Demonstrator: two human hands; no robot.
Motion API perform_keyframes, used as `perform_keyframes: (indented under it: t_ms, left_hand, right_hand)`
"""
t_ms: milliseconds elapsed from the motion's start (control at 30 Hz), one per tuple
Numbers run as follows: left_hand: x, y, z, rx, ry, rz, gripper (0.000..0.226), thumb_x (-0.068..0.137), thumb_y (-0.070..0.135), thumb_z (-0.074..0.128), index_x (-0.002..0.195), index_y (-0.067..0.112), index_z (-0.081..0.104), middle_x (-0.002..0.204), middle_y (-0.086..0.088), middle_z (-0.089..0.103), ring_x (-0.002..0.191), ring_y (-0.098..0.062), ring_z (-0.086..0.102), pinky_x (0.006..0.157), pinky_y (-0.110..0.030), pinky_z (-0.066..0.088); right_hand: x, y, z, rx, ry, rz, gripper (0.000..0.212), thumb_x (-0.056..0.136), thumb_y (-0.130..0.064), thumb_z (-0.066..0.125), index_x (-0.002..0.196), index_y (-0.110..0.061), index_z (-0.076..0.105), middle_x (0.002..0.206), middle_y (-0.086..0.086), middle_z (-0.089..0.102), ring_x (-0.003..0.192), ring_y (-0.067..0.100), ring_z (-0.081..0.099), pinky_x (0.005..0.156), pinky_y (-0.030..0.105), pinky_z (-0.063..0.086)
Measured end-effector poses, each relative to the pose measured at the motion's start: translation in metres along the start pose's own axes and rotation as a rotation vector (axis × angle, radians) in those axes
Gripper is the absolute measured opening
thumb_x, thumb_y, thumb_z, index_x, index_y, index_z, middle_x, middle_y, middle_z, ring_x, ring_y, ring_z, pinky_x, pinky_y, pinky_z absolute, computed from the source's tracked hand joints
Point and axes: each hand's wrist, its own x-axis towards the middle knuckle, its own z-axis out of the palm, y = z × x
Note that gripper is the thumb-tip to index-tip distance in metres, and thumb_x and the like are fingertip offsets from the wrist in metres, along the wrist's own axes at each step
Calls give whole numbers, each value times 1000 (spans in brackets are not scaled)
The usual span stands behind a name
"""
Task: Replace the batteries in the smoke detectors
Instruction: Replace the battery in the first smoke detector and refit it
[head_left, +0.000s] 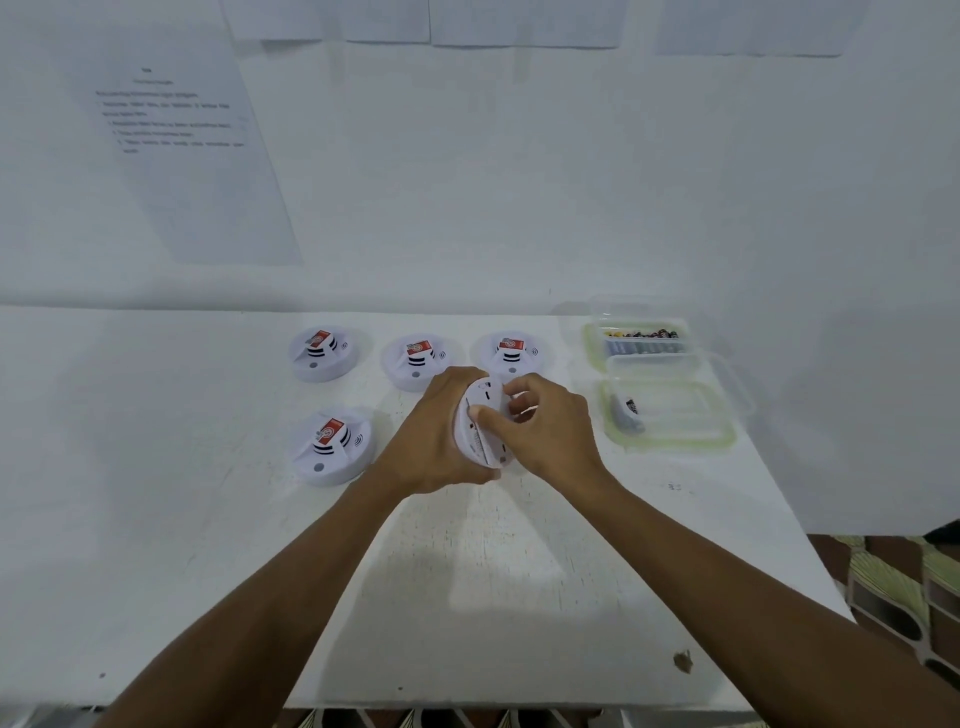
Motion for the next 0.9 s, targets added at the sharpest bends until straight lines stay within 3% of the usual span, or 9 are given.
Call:
perform_keyframes:
  t_ms: [67, 167, 200, 333, 467, 567, 667, 800, 900]
  left_hand:
    - [2, 0, -5, 4, 14, -16, 93, 52, 45, 90, 130, 27, 43, 126, 13, 51, 116, -7, 50, 97, -30, 47]
    - [4, 9, -11, -63, 83, -68, 100, 46, 56, 83, 131, 34, 36, 126, 26, 45, 114, 12, 45, 95, -6, 38]
    - [5, 10, -11, -69, 102, -63, 98, 47, 56, 81, 131, 33, 36, 124, 25, 46, 113, 11, 45, 94, -6, 38]
    - [11, 11, -5, -82, 155, -46, 90, 52, 41, 90, 127, 18, 43, 117, 13, 50, 109, 0, 51, 89, -18, 47]
    - [11, 12, -7, -151, 106, -161, 93, 50, 52, 87, 128, 26, 42, 124, 8, 50, 111, -5, 53, 84, -17, 51]
    - [7, 7, -18, -412, 37, -294, 61, 74, 42, 80, 122, 21, 50, 122, 3, 61, 112, -16, 61, 85, -25, 56]
    - [2, 4, -23, -598, -14, -358, 45, 82, 30, 70, 122, 18, 52, 118, -5, 65, 108, -26, 65, 88, -41, 57]
    - [-6, 7, -14, -708, 96, -435, 45, 87, 22, 71, 128, 28, 53, 118, -7, 63, 105, -23, 66, 79, -41, 60]
    - [-12, 5, 0, -735, 182, -474, 43, 88, 22, 70, 127, 31, 54, 116, -4, 64, 103, -22, 67, 79, -43, 60]
  right_hand:
    - [3, 1, -6, 68, -21, -23, 42, 79, -52, 74, 106, -20, 71, 96, -9, 71, 82, 8, 68, 77, 23, 55]
    - [10, 2, -16, 284, -115, 6, 23, 85, -45, 68, 96, -25, 76, 90, -12, 74, 86, 9, 70, 84, 36, 60]
    - [11, 2, -18, 342, -156, 20, 21, 85, -46, 68, 94, -28, 76, 90, -12, 75, 88, 10, 70, 84, 39, 60]
    - [9, -2, -15, 309, -230, -21, 44, 72, -56, 74, 106, -28, 72, 99, -13, 74, 89, 7, 70, 83, 37, 60]
    - [15, 4, -18, 373, -214, 17, 20, 80, -27, 76, 100, -24, 73, 90, -6, 76, 84, 14, 73, 81, 44, 61]
    - [23, 13, -27, 476, -249, 55, 18, 86, -21, 73, 103, -17, 73, 92, 3, 77, 86, 24, 74, 81, 53, 59]
    - [26, 20, -28, 589, -250, 103, 23, 87, -22, 73, 108, -15, 70, 95, 9, 76, 89, 29, 74, 81, 49, 60]
    - [19, 30, -17, 739, -252, 127, 28, 90, -20, 70, 117, -24, 65, 108, 4, 73, 97, 27, 71, 81, 44, 60]
    - [5, 47, 2, 599, -305, 34, 51, 82, -19, 78, 126, -35, 59, 122, -4, 66, 99, 26, 71, 81, 47, 61]
